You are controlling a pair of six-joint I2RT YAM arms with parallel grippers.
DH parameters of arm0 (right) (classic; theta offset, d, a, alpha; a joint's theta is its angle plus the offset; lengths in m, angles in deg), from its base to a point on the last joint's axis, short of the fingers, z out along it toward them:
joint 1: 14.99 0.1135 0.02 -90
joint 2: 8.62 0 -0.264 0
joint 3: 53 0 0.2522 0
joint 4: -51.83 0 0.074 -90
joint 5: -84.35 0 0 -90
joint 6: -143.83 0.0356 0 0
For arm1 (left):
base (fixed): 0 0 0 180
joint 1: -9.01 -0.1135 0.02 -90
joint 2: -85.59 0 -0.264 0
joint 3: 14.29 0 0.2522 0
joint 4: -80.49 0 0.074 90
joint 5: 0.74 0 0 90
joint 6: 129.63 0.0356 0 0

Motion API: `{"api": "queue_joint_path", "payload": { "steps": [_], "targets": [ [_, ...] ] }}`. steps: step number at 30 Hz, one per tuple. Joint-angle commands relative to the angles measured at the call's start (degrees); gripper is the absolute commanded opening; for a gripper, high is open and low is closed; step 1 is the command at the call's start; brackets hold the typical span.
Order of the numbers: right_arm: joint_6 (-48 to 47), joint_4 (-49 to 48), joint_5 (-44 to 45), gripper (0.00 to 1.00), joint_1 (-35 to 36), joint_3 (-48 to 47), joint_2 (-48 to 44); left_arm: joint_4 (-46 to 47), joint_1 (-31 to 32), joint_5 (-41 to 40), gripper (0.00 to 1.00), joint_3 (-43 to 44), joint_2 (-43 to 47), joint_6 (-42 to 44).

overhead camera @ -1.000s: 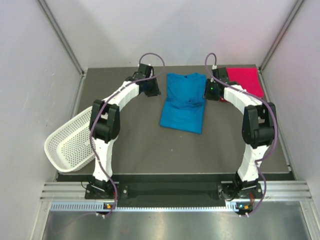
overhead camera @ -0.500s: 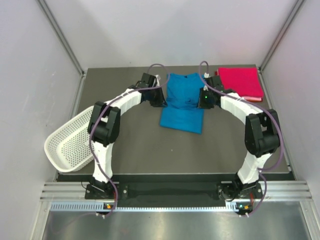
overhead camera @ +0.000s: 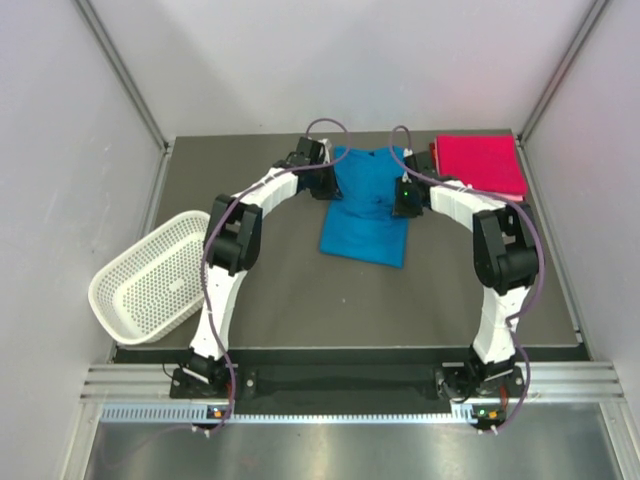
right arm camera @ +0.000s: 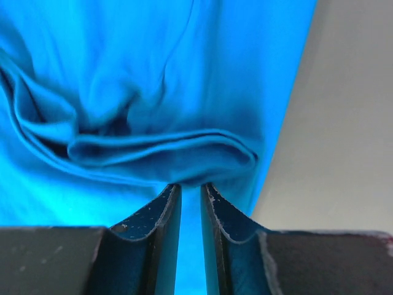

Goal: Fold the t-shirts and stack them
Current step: Fold the tshirt

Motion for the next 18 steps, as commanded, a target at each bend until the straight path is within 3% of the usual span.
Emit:
{"api": "queue_joint_path", "payload": {
  "steps": [1,10,18],
  "targets": [
    [-0.1,-1.8,2.6,0.20,-1.7,-5.5,2.4,-1.1,-0.3,-6.2,0.13,3.3,-1.6,1.5],
    [0.7,-1.2,3.4,0.21,-5.0,-7.9,4.2,-2.7,-1.2,-10.3,0.15,6.4,-2.4,2.5],
    [1.4,5.3,1.2,0.33,-5.1,-5.1,-6.4,-9.1,-1.7,-7.5,0.36,4.4,9.0,5.3]
  ]
}}
